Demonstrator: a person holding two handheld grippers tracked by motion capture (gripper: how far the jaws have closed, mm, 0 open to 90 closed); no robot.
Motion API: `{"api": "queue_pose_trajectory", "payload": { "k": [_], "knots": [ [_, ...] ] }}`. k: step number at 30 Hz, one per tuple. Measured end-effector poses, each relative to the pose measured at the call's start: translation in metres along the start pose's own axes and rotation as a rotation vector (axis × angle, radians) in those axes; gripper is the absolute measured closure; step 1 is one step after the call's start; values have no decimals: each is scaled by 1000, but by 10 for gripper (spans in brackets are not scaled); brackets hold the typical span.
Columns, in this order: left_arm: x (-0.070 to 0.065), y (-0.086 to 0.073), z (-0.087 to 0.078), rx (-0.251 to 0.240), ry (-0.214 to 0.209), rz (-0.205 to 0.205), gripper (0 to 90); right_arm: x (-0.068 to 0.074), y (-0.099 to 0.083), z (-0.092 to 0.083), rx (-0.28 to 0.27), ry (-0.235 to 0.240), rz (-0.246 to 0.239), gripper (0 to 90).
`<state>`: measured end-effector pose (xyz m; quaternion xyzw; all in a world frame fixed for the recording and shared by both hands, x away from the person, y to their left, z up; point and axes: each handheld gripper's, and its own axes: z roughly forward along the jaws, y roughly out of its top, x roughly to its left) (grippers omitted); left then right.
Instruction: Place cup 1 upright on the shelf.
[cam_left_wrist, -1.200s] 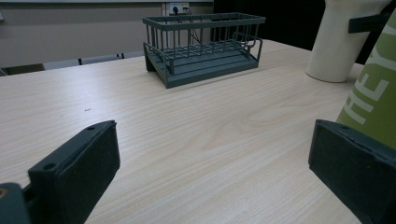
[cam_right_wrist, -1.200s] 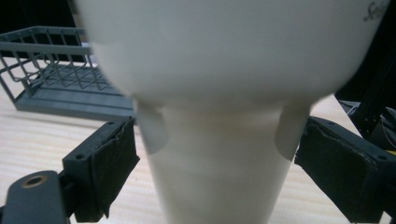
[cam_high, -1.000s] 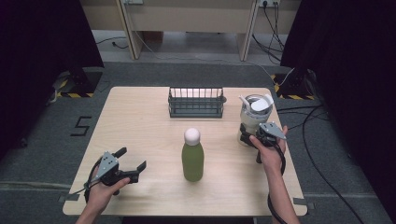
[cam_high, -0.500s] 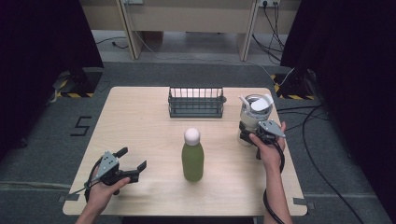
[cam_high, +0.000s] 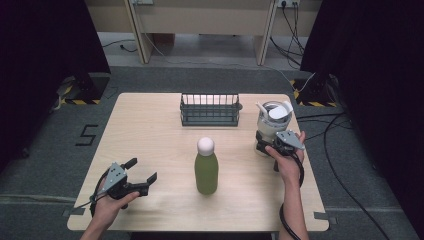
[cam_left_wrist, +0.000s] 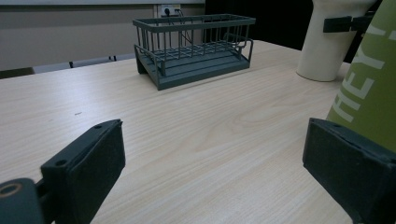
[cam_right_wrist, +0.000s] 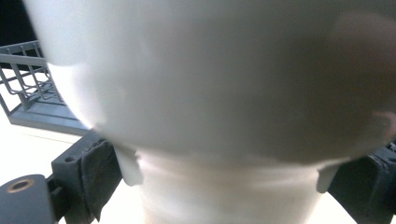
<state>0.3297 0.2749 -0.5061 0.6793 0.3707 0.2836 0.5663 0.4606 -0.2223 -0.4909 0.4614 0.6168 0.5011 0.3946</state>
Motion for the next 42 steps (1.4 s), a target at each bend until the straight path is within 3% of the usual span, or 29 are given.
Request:
{"api": "queue_pose_trajectory", "payload": {
  "k": [3,6,7,24,35,42],
  "knots": [
    [-1,0,0,-1,-4,5,50,0,0,1,2,-8,-10,96],
    [-1,0,1,2,-5,3,54,-4,1,2,-3,18,-8,98],
    [-1,0,1,2,-4,3,56,-2,0,3,-8,13,13,99],
    [-1,-1,-1,-4,-4,-4,62,-3,3,0,-3,5,12,101],
    [-1,-1,0,-2,-4,-4,65,-2,11,-2,-10,11,22,100],
    [-2,0,-1,-6,-4,2,66,-1,26,-5,-31,26,30,99]
  ]
}}
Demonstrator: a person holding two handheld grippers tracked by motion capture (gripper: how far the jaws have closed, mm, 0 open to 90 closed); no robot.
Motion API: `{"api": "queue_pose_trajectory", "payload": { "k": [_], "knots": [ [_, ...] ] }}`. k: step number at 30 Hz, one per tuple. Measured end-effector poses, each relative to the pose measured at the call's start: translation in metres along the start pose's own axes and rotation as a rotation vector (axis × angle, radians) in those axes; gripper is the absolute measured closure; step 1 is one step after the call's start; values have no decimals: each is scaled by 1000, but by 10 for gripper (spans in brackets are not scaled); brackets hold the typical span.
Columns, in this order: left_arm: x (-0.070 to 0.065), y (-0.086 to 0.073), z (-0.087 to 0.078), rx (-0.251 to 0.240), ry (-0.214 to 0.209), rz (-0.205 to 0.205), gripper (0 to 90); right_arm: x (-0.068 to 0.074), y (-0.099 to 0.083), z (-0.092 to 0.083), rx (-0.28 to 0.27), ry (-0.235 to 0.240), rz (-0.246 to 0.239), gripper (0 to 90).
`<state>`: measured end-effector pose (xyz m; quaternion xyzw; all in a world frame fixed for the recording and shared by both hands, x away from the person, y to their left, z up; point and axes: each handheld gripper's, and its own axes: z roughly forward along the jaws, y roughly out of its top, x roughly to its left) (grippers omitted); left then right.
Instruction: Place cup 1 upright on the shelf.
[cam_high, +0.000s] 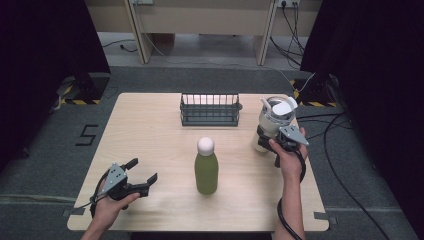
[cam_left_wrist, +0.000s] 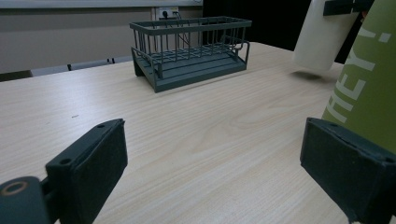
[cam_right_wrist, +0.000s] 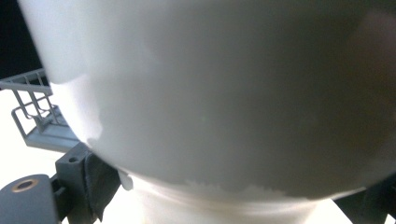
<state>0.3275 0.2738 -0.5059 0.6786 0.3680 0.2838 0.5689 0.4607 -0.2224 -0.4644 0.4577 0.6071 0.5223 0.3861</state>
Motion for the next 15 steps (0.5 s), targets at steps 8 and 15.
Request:
{"api": "queue_pose_trajectory", "payload": {
  "k": [8,15],
  "knots": [
    [0,1,0,-1,3,-1,67,3,21,7,-23,14,-5,99],
    [0,2,-2,-6,7,-2,67,8,52,15,-63,41,-15,99]
  ]
}}
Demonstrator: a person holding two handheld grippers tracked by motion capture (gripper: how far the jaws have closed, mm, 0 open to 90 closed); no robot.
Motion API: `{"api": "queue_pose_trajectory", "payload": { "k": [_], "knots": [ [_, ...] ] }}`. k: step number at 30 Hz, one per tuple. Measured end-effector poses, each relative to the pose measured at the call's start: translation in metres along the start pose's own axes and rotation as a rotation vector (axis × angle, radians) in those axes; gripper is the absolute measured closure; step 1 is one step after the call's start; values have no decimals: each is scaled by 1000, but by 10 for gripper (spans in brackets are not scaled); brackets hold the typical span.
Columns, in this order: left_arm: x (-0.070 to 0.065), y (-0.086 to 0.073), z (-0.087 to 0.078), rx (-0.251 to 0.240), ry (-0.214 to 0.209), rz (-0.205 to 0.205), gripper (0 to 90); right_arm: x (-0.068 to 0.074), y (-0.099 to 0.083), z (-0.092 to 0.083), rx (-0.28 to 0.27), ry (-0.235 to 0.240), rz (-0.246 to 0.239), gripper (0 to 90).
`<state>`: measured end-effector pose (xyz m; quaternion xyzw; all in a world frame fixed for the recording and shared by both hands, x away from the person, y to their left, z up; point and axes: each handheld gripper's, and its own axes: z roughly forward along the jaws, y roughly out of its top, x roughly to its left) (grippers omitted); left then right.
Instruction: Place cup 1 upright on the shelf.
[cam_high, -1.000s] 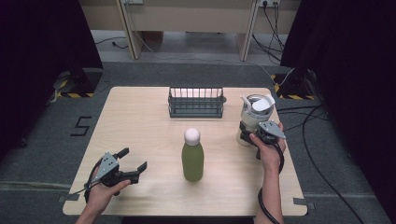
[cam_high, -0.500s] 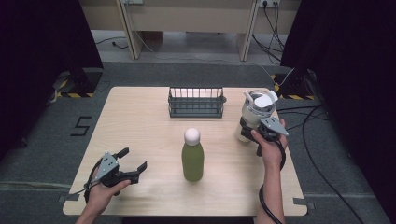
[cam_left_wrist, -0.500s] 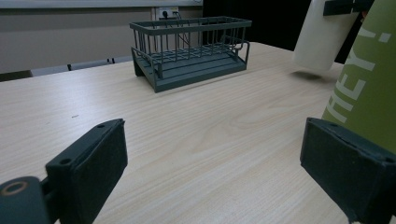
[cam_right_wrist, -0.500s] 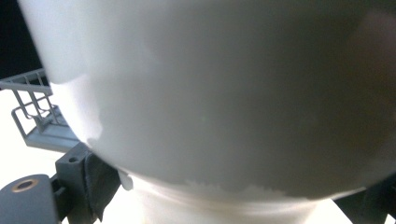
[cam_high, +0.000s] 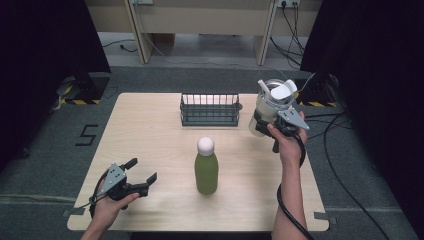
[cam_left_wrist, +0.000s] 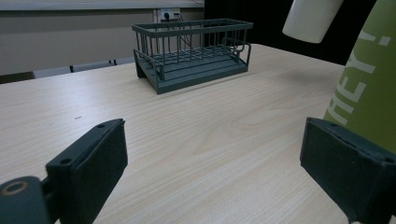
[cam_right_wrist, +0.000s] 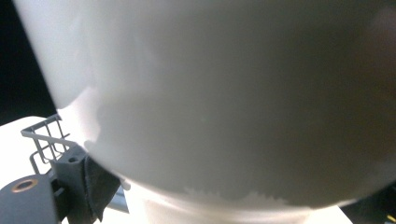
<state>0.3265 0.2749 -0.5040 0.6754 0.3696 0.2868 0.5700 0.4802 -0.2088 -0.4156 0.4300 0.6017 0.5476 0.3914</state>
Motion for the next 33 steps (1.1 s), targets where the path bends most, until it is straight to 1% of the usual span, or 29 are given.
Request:
{"api": "queue_pose_trajectory", "payload": {
  "k": [1,4,6,7,10,12,13,14,18,23,24,27,31,32,33],
  "knots": [
    [0,0,0,0,0,0,67,0,0,0,0,0,0,99],
    [0,0,0,0,2,0,67,1,9,5,-6,9,5,99],
    [0,-1,0,0,0,-5,67,2,13,7,-9,14,-3,99],
    [1,-1,1,4,-2,1,67,3,15,9,-8,16,-5,99],
    [0,0,0,-5,0,-9,67,6,20,13,-13,27,0,99],
    [1,0,-1,-7,5,-12,67,8,25,19,-14,38,9,99],
    [1,0,-1,-7,5,-12,68,8,25,19,-14,38,9,99],
    [2,0,-2,-10,8,-12,68,9,29,24,-15,47,6,99],
    [2,0,-2,-14,11,-27,73,11,35,30,-23,60,17,99],
    [2,0,-2,-14,14,-27,74,15,39,35,-33,74,16,99],
    [2,0,-2,-15,15,-28,74,17,41,37,-34,77,25,99],
    [2,0,-3,-16,16,-28,74,18,42,41,-35,81,25,99],
    [3,0,-3,-14,21,-31,75,23,45,50,-30,99,27,99],
    [3,0,-3,-14,21,-31,76,23,45,50,-30,99,27,99],
    [3,-1,-3,-13,22,-31,76,25,48,54,-31,106,29,99]
  ]
}}
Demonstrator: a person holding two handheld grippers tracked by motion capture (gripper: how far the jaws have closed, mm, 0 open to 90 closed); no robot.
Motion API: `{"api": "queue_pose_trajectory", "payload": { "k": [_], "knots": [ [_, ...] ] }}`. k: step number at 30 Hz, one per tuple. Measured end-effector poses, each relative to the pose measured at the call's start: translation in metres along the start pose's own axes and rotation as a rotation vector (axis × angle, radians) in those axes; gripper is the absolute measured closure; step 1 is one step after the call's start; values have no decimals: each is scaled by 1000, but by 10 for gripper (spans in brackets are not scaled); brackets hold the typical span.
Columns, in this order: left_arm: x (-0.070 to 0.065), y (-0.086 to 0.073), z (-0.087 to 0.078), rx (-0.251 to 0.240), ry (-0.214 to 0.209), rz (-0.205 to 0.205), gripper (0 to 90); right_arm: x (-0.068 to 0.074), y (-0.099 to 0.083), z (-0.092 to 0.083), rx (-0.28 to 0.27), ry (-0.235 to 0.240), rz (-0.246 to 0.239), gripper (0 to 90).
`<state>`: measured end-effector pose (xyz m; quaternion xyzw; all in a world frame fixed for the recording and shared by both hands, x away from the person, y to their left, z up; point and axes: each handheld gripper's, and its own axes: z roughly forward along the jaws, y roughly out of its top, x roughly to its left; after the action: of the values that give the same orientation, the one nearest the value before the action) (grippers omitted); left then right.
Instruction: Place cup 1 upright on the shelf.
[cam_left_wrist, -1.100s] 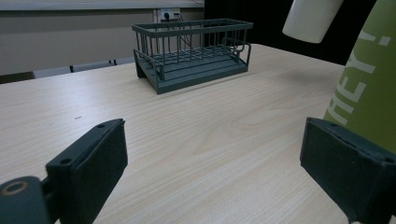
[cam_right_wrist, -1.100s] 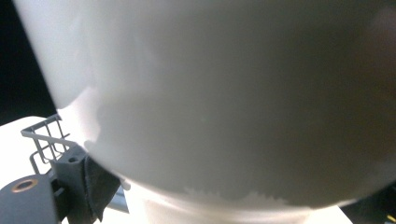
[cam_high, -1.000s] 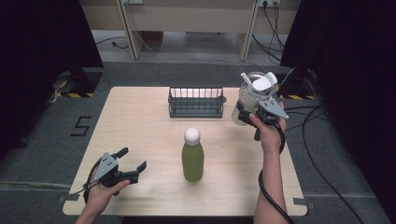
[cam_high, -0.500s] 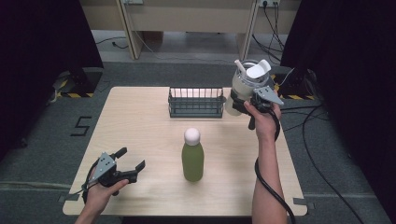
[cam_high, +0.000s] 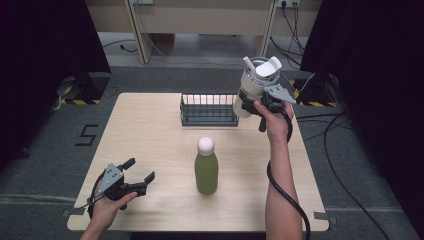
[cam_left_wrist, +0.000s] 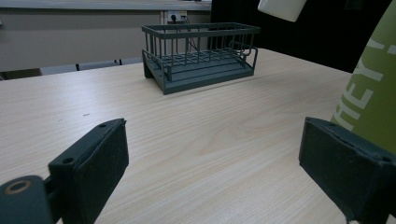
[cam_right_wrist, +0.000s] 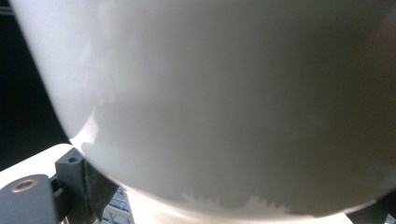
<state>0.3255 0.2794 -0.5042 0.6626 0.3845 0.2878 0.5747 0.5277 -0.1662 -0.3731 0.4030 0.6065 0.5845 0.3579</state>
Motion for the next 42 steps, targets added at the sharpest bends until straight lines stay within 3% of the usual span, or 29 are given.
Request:
{"api": "queue_pose_trajectory", "payload": {
  "k": [7,15,20,34,42],
  "knots": [
    [1,-1,0,0,8,-5,78,7,9,16,-4,27,-8,98],
    [0,-2,1,5,4,-12,89,13,16,39,-1,53,25,99],
    [-1,-2,1,1,7,-7,90,18,18,53,15,62,20,99],
    [-2,-2,0,0,2,-8,91,24,14,77,50,52,-6,98],
    [-3,-1,0,-2,-1,-3,91,22,13,81,65,38,-17,99]
  ]
}}
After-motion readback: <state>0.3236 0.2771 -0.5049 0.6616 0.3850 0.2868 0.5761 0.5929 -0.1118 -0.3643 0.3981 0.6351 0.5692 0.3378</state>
